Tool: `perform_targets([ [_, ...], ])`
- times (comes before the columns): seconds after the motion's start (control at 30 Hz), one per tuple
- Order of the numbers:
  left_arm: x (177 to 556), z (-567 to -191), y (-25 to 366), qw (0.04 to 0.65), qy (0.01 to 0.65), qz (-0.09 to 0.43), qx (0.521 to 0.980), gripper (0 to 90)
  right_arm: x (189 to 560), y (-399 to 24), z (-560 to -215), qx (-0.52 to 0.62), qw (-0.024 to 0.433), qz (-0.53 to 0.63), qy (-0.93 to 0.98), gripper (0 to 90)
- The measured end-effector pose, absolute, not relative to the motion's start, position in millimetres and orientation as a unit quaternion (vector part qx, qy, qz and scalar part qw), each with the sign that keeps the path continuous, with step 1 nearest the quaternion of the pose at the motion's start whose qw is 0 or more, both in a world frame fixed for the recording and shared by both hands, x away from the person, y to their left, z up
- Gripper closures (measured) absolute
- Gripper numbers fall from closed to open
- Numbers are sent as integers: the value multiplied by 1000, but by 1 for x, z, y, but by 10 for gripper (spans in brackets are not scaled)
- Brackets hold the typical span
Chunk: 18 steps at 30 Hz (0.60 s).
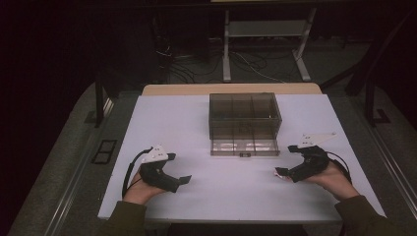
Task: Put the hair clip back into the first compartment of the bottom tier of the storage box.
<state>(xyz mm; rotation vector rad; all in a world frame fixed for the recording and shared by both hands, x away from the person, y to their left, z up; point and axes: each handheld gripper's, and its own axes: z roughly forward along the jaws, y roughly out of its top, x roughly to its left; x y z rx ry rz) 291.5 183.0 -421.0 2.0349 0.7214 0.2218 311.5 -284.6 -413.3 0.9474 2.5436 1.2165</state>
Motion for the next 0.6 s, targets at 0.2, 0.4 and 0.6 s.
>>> perform_targets([
  [0.2,291,-421,183,468,294,92,828,0,311,-285,-414,315,80,401,857,55],
  [0.4,291,-421,183,471,294,92,827,0,311,-288,-415,312,74,399,859,146],
  [0.6,291,-421,183,472,292,91,827,0,311,-289,-417,308,71,390,865,203],
])
